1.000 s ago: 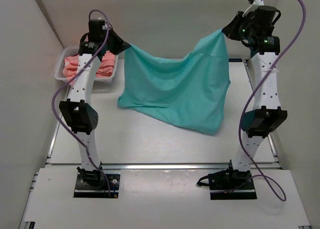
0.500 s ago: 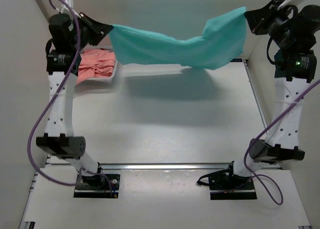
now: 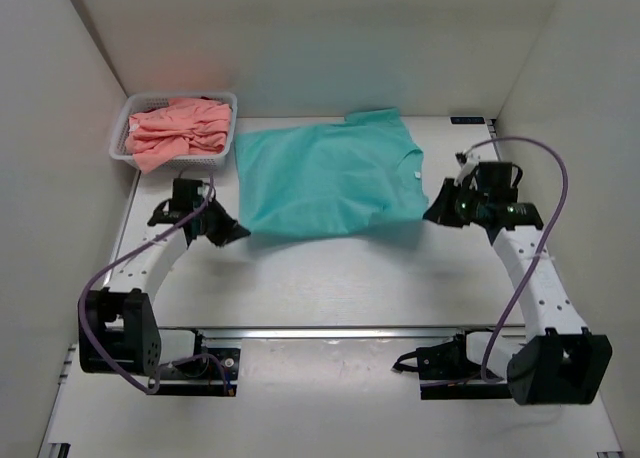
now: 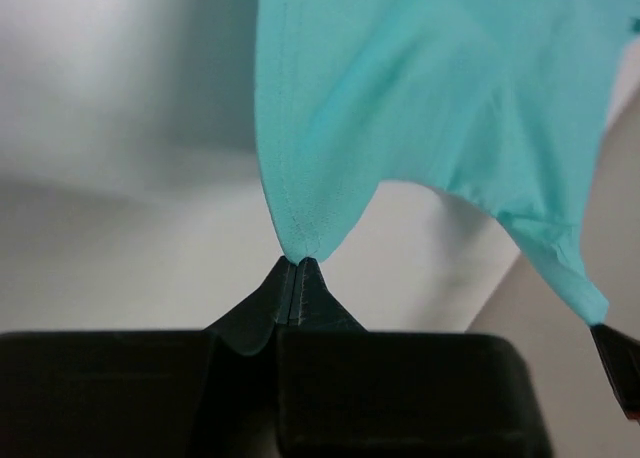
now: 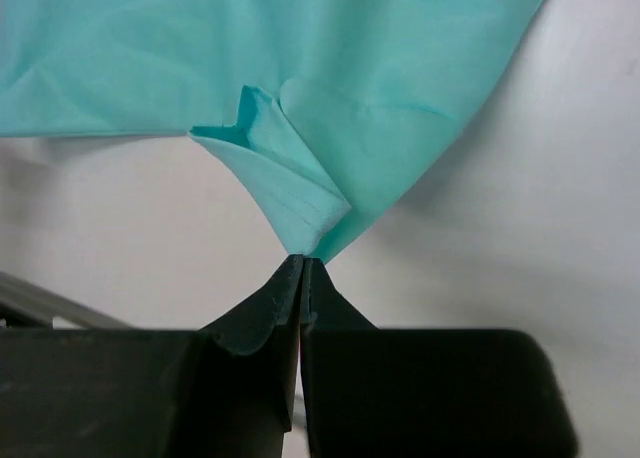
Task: Fold and stack the t-shirts
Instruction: Flatten the tshirt out
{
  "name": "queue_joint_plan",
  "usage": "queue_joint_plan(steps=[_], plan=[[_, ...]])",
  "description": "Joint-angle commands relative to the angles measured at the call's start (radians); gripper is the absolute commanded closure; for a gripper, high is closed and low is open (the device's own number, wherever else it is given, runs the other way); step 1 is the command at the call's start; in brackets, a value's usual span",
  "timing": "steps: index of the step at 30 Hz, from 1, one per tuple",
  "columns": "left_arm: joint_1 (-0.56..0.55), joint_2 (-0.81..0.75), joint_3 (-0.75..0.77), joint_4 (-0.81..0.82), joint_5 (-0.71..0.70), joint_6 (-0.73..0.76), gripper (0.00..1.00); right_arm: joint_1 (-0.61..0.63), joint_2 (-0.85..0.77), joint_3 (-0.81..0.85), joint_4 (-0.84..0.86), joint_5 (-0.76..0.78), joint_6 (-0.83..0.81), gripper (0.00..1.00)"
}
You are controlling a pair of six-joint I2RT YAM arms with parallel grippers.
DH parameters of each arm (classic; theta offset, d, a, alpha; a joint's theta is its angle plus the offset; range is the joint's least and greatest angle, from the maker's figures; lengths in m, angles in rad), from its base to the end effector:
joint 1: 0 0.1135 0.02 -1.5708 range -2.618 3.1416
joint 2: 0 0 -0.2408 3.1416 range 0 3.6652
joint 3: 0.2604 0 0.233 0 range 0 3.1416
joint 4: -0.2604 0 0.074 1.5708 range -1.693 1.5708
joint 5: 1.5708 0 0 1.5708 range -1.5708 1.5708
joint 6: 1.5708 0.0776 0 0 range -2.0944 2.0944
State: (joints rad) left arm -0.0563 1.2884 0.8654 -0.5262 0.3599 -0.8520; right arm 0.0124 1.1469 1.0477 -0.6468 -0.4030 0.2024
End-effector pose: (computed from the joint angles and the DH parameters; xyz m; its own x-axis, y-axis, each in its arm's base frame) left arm 0.2662 -0.0424 0.1878 -0.7282 -0.6644 -0.1680 -0.4413 0.6421 -0.6268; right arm 0.2573 0.0336 0.2717 -0.7250 0.1760 -0.6659 -0.1569 0.8992 0.4084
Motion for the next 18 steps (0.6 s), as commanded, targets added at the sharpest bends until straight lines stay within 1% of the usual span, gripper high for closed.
queue_joint_plan(steps=[1,3,6,11,14,18], plan=[[0.003,-0.122,-0.113,-0.001,-0.036,0.004,1.0,0.001,-0.124,-0.096,-0.046,-0.002,-0.014,1.0],[0.007,-0.146,-0.162,-0.024,-0.056,0.013,1.0,0.017,-0.127,-0.164,-0.083,-0.01,-0.005,1.0],[0.018,-0.161,-0.248,-0.043,-0.044,0.01,1.0,0.023,-0.131,-0.233,-0.138,-0.028,0.005,1.0],[0.033,-0.205,-0.33,-0.118,-0.085,0.016,1.0,0.015,-0.136,-0.294,-0.206,-0.005,0.0,1.0],[0.038,-0.231,-0.353,-0.138,-0.105,0.019,1.0,0.029,-0.107,-0.318,-0.211,0.013,0.003,1.0],[0.053,-0.25,-0.381,-0.155,-0.119,0.011,1.0,0.014,-0.072,-0.319,-0.192,0.01,0.011,1.0]])
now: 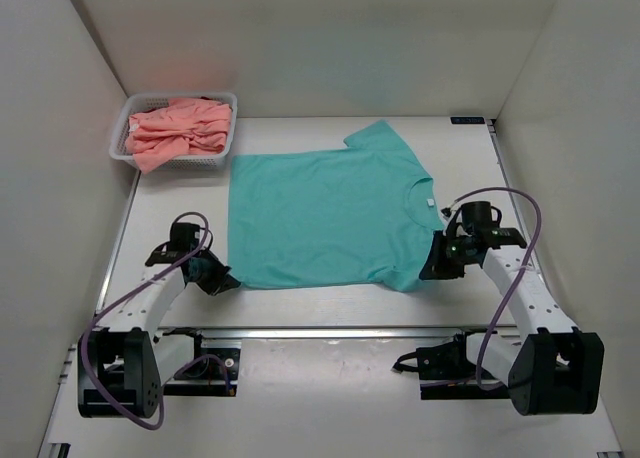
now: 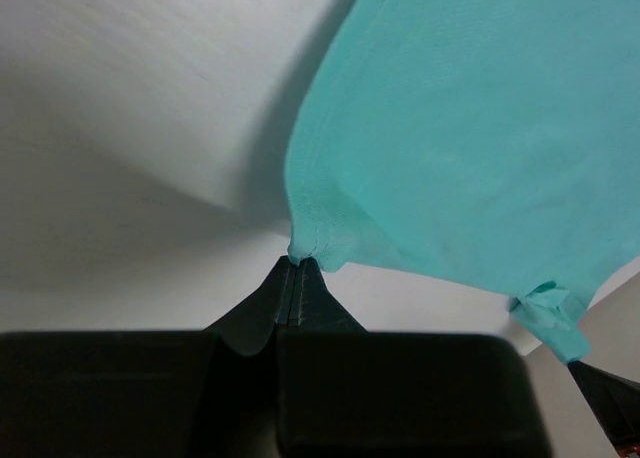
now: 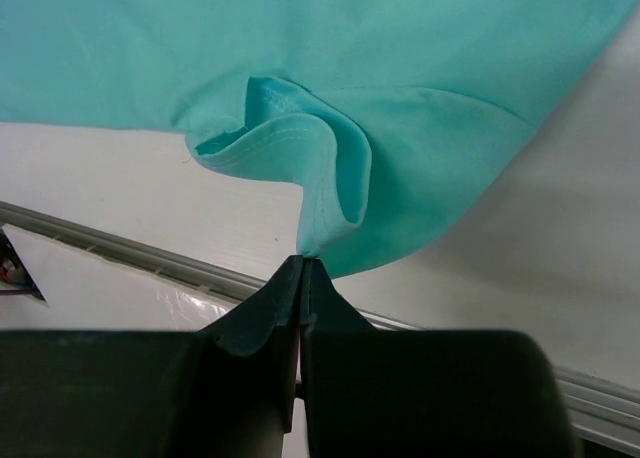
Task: Fold and stack the t-shirts
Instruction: Flatten the tshirt out, then fold the tshirt
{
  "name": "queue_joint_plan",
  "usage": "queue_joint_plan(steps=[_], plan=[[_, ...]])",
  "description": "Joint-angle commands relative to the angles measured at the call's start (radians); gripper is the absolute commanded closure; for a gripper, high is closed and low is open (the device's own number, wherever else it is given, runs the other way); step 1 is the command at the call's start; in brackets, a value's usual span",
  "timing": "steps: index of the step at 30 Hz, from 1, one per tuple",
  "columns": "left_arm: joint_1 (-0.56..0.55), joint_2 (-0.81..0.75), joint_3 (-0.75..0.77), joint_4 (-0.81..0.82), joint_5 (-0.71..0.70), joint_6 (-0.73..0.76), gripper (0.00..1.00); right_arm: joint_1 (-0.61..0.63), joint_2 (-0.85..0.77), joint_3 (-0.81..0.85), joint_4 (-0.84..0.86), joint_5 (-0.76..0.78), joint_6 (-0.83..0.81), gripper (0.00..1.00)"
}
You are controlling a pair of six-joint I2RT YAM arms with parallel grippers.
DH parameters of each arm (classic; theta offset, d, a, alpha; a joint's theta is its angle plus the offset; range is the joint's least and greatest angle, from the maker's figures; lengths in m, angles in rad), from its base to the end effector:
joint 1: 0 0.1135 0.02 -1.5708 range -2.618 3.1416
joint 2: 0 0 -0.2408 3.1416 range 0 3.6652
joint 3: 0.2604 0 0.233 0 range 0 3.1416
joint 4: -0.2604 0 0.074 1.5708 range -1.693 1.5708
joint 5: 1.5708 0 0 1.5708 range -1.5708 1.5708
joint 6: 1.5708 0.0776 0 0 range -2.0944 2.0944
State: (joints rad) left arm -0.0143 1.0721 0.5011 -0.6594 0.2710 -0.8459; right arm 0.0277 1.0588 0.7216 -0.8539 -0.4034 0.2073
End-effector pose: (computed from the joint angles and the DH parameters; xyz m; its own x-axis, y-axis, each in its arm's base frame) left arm 0.1760 -0.0233 0.1135 -0.7022 -0.7113 -0.0325 -0.6371 0.6480 -0.4172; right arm 0.1873 0.0357 0.1705 -0.9437 0.1632 -0.2877 0.0238 0.9010 0.4331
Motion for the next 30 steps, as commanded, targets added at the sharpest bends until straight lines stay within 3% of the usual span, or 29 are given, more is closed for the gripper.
queue_joint_plan(steps=[1,9,20,30], plan=[[0.011,-0.037,-0.018,-0.022,-0.03,0.002,1.0,-0.005,0.027,0.022,0.019,0.026,0.006,1.0],[0.043,0.009,0.034,0.047,-0.016,-0.013,1.0,-0.026,0.156,0.156,0.067,0.077,0.006,1.0],[0.045,0.25,0.221,0.115,-0.036,-0.048,1.0,-0.026,0.444,0.38,0.171,0.072,0.003,1.0],[0.054,0.446,0.373,0.135,-0.05,-0.048,1.0,-0.072,0.668,0.613,0.156,0.067,-0.008,1.0]])
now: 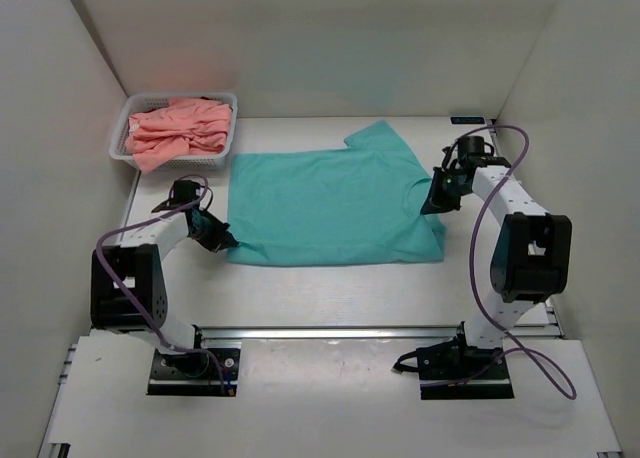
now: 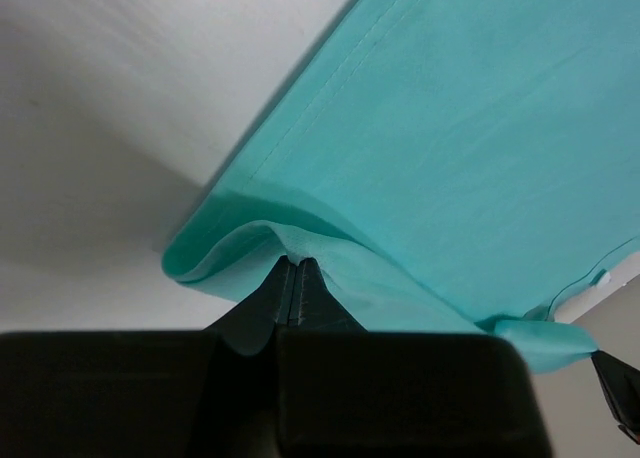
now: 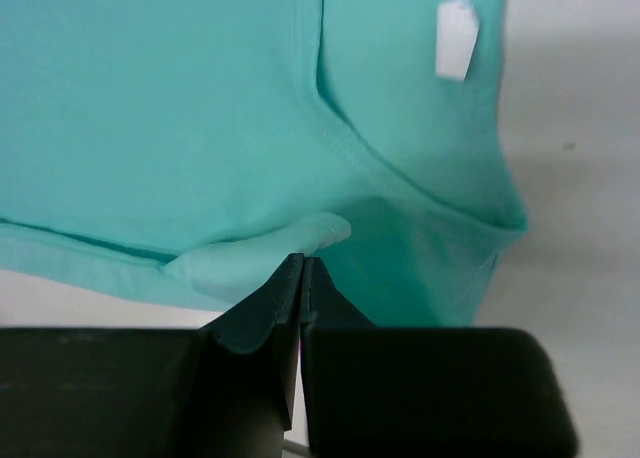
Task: Fold and stack the t-shirts
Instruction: Fold the tshirt
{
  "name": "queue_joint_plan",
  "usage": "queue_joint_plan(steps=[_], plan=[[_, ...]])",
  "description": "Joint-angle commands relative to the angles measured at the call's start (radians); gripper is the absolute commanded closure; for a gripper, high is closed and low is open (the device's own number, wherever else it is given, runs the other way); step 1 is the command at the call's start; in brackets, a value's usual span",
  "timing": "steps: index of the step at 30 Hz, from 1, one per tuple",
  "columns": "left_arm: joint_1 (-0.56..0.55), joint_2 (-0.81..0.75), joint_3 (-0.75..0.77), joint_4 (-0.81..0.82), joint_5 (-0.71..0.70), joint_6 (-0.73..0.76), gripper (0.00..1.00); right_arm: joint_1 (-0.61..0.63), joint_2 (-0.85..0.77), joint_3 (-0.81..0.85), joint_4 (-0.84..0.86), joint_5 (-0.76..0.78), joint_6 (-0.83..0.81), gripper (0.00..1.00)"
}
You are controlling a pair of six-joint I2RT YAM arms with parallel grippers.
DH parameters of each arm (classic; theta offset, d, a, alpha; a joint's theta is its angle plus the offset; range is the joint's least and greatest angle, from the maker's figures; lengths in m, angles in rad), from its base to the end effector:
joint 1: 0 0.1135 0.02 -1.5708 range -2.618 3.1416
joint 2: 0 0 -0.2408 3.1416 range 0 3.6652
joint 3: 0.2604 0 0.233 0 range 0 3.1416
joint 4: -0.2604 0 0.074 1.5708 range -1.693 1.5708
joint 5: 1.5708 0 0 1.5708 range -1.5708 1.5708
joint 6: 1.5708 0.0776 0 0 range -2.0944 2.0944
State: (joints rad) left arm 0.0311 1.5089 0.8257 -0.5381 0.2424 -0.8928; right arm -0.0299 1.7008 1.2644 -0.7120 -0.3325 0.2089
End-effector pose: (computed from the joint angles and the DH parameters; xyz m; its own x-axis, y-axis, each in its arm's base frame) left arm 0.2692 -0.0103 0.1179 -0.6295 -0.7760 -0.0391 -0.6988 0.5875 -0.4082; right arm 0.3416 0.0151 0.1771 -0.9138 0.2235 -0.3393 0.0859 0.9225 0.3763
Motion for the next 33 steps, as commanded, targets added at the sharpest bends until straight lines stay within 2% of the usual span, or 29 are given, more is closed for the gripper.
queue_joint_plan(steps=[1,10,20,21,22,25,26,28,32,33], plan=[[0.01,0.025,0.055,0.015,-0.017,-0.001,1.0,-0.013,0.029,0.093,0.013,-0.011,-0.012,1.0],[0.013,0.14,0.205,0.01,-0.023,0.028,1.0,-0.053,0.207,0.344,-0.036,-0.042,-0.002,1.0],[0.029,0.26,0.268,0.02,0.008,0.035,1.0,-0.05,0.361,0.477,-0.05,-0.054,0.007,1.0],[0.029,0.272,0.28,0.023,0.015,0.037,0.94,-0.045,0.375,0.492,-0.056,-0.06,0.004,1.0],[0.035,0.286,0.282,0.02,0.012,0.046,0.78,-0.042,0.378,0.513,-0.058,-0.044,0.007,0.96],[0.041,0.293,0.297,0.062,0.049,0.035,0.57,-0.028,0.375,0.533,-0.076,0.021,0.007,0.85],[0.044,0.294,0.312,0.07,0.043,0.035,0.54,-0.028,0.369,0.535,-0.086,0.044,0.007,0.84],[0.041,0.284,0.328,0.076,0.044,0.046,0.52,-0.021,0.35,0.533,-0.093,0.081,0.015,0.71],[0.033,0.255,0.329,0.073,0.052,0.028,0.52,-0.022,0.31,0.497,-0.095,0.099,0.004,0.68],[0.02,0.238,0.32,0.064,0.051,0.017,0.53,-0.016,0.294,0.487,-0.08,0.08,0.004,0.7]])
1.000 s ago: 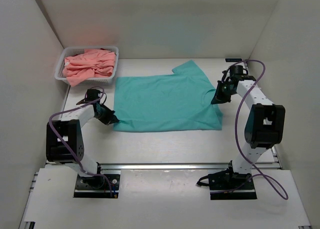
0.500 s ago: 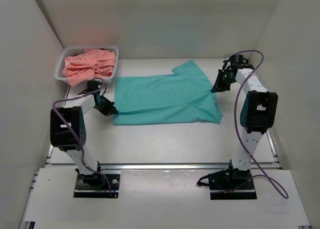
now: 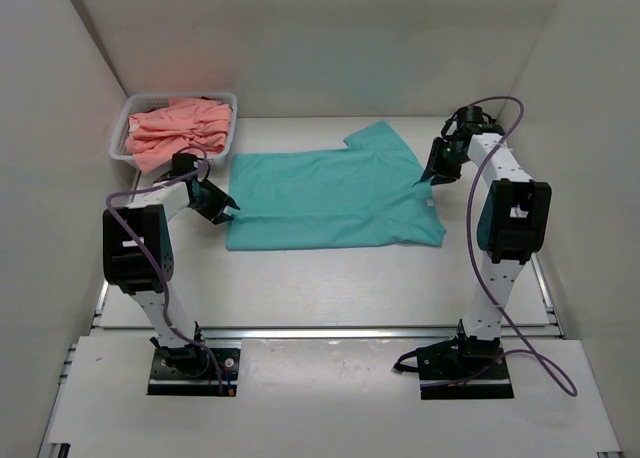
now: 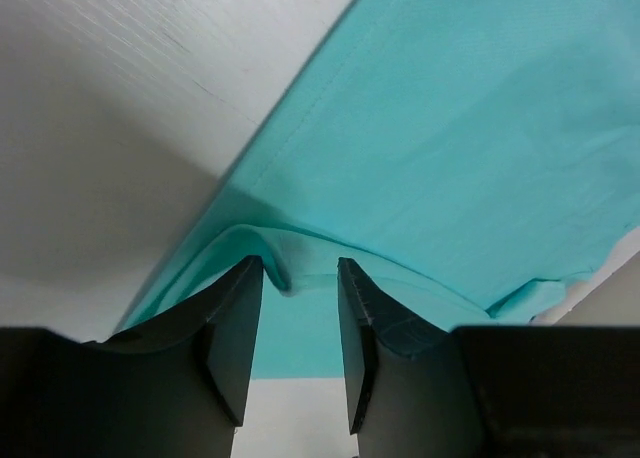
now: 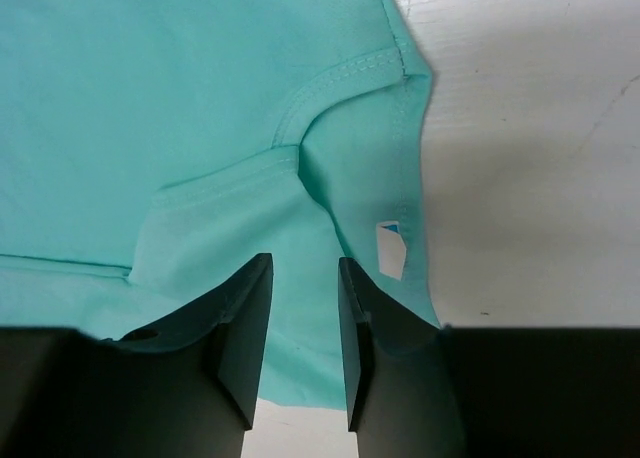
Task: Fold and stack the t-shirts
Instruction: Fold the tshirt
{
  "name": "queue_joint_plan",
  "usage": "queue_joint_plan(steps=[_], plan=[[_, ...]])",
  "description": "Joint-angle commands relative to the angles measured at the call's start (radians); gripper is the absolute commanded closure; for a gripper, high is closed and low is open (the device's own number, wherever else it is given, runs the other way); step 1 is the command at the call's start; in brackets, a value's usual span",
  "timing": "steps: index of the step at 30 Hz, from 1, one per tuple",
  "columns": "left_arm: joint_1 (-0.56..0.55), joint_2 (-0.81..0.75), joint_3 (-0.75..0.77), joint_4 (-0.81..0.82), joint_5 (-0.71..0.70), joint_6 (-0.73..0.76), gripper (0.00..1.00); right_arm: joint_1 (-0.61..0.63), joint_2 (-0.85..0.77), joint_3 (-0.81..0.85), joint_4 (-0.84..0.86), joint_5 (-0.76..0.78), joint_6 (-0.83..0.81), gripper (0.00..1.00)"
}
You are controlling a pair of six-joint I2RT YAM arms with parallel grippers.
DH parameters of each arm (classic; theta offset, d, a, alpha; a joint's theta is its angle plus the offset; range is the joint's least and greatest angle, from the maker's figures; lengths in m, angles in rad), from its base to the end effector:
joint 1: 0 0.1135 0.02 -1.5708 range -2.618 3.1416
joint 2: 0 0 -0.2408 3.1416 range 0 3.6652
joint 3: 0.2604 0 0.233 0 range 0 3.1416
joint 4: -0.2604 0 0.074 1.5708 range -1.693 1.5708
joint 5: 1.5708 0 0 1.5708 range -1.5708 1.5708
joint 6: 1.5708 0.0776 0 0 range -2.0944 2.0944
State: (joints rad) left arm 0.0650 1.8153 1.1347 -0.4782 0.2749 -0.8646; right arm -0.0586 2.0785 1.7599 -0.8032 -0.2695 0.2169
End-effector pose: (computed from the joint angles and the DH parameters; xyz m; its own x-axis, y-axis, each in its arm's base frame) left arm 0.3512 0.0017 0.1158 -0.6284 -0.7747 -0.0706 -0.6659 0.5826 -0.4661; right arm 0.4347 -0.0048 0.1763 -0.8909 0.2601 -0.3723 0.1360 0.9350 0.3276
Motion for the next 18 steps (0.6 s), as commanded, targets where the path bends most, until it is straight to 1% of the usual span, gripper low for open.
queue_joint_plan(steps=[1,4,5,7,8,9,12,13,16,17,18], plan=[[-0.03,-0.077,0.008,0.003,0.009,-0.011,0.53,0.023,-0.089,-0.032,0.012,0.006,-0.002,0.7],[-0.051,-0.105,-0.007,-0.02,-0.026,-0.002,0.57,0.072,-0.124,-0.097,0.038,-0.002,0.006,0.73],[-0.083,-0.105,-0.015,-0.028,-0.034,-0.001,0.58,0.1,-0.126,-0.114,0.044,-0.007,-0.004,0.73],[-0.087,-0.1,-0.015,-0.057,-0.052,-0.013,0.59,0.133,-0.127,-0.14,0.055,0.001,0.001,0.73],[-0.082,-0.099,-0.016,-0.098,-0.095,-0.016,0.59,0.137,-0.124,-0.143,0.055,0.007,0.001,0.73],[-0.077,-0.106,0.006,-0.111,-0.152,-0.017,0.59,0.166,-0.129,-0.152,0.053,0.024,0.001,0.74],[-0.067,-0.131,0.039,-0.238,-0.271,0.009,0.58,0.2,-0.127,-0.161,0.048,0.064,-0.002,0.72],[-0.035,-0.145,0.036,-0.234,-0.273,0.015,0.57,0.216,-0.132,-0.171,0.053,0.078,-0.001,0.73],[-0.047,-0.149,0.057,-0.253,-0.332,0.021,0.56,0.23,-0.135,-0.2,0.068,0.119,0.01,0.72],[-0.1,-0.145,0.068,-0.266,-0.356,0.029,0.56,0.235,-0.135,-0.214,0.071,0.131,0.01,0.72],[-0.134,-0.136,0.114,-0.284,-0.388,0.035,0.55,0.232,-0.135,-0.224,0.075,0.151,0.012,0.73]])
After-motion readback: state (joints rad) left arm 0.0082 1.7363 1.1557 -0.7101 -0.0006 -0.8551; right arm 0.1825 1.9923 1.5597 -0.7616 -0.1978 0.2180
